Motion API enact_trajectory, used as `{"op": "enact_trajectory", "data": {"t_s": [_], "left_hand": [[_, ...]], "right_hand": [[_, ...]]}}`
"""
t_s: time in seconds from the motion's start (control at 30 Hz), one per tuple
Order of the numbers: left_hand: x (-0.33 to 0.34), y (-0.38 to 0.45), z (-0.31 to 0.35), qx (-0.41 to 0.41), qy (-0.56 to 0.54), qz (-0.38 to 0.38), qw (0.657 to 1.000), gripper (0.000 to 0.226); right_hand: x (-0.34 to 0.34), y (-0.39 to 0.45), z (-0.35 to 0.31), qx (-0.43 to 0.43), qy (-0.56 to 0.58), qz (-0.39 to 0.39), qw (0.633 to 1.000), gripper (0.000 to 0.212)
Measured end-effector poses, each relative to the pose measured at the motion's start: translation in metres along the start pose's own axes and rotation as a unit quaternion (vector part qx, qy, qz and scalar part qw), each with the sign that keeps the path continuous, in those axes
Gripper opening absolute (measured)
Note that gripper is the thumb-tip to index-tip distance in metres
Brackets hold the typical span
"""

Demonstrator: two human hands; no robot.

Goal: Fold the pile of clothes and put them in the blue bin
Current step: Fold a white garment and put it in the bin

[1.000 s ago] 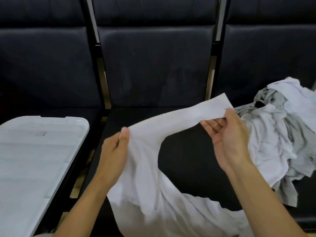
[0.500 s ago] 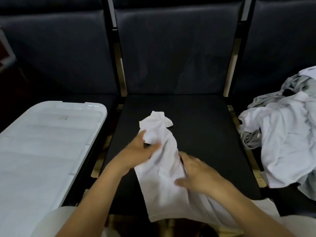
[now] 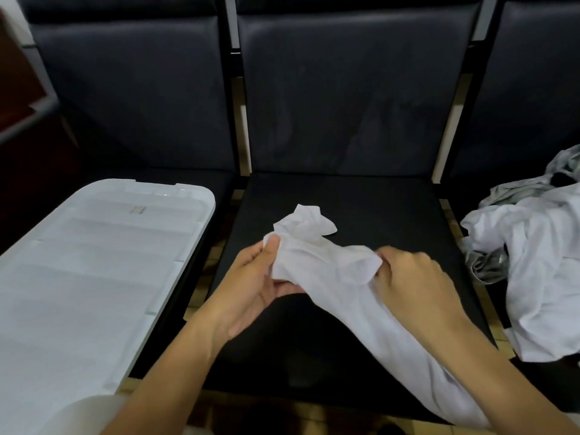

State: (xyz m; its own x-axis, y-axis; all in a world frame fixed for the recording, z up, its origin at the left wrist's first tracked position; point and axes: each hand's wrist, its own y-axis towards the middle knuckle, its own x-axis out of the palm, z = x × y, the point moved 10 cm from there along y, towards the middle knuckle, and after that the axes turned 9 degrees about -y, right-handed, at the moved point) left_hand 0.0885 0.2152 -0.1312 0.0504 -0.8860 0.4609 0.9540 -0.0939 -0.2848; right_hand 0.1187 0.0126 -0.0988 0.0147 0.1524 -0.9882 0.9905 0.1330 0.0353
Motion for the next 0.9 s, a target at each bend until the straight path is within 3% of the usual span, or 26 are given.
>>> {"op": "enact_trajectory", "data": {"t_s": [0.03, 0.1, 0.2, 0.23, 0.3, 0.37, 0.43, 0.53, 0.6, 0.67, 0.73, 0.8, 0.9], "left_hand": [[0.002, 0.000, 0.002, 0.002, -0.036, -0.002, 0.999, 0.038], [0.009, 0.000, 0.006, 0.005, -0.068, -0.016, 0.998, 0.039], [0.019, -0.001, 0.007, -0.004, -0.068, -0.047, 0.997, 0.042], [0.023, -0.002, 0.007, -0.007, -0.069, -0.067, 0.995, 0.042], [0.034, -0.005, 0.005, -0.014, -0.065, -0.111, 0.992, 0.040], [0.039, -0.008, 0.003, -0.015, -0.036, -0.141, 0.989, 0.040], [0.037, -0.008, 0.003, 0.012, 0.029, -0.142, 0.989, 0.044], [0.021, -0.002, 0.012, 0.104, 0.172, -0.050, 0.978, 0.063], [0.016, -0.004, 0.025, 0.173, 0.226, 0.004, 0.959, 0.060], [0.028, -0.009, 0.029, 0.202, 0.224, -0.029, 0.953, 0.050], [0.040, -0.014, 0.026, 0.196, 0.203, -0.074, 0.956, 0.038], [0.040, -0.016, 0.029, 0.186, 0.185, -0.069, 0.962, 0.027], [0.042, -0.013, 0.024, 0.123, 0.163, -0.100, 0.974, 0.021]], "right_hand": [[-0.007, -0.004, -0.013, -0.028, 0.077, 0.021, 0.996, 0.017], [-0.013, -0.017, -0.045, -0.095, 0.243, 0.003, 0.965, 0.037], [0.001, -0.039, -0.086, -0.138, 0.450, -0.128, 0.873, 0.078], [0.007, -0.042, -0.091, -0.143, 0.474, -0.141, 0.857, 0.093], [0.008, -0.039, -0.086, -0.142, 0.454, -0.110, 0.873, 0.111], [0.001, -0.034, -0.077, -0.151, 0.365, -0.054, 0.917, 0.100], [-0.015, -0.034, -0.075, -0.195, 0.222, 0.065, 0.953, 0.073], [-0.025, -0.034, -0.064, -0.188, 0.128, 0.180, 0.957, 0.039], [-0.023, -0.031, -0.061, -0.169, 0.096, 0.174, 0.965, 0.027], [-0.019, -0.027, -0.061, -0.153, 0.124, 0.126, 0.972, 0.020], [-0.007, -0.025, -0.059, -0.110, 0.270, 0.034, 0.956, 0.022], [0.002, -0.024, -0.054, -0.053, 0.386, -0.027, 0.920, 0.027], [-0.005, -0.021, -0.045, -0.040, 0.407, -0.013, 0.912, 0.025]]}}
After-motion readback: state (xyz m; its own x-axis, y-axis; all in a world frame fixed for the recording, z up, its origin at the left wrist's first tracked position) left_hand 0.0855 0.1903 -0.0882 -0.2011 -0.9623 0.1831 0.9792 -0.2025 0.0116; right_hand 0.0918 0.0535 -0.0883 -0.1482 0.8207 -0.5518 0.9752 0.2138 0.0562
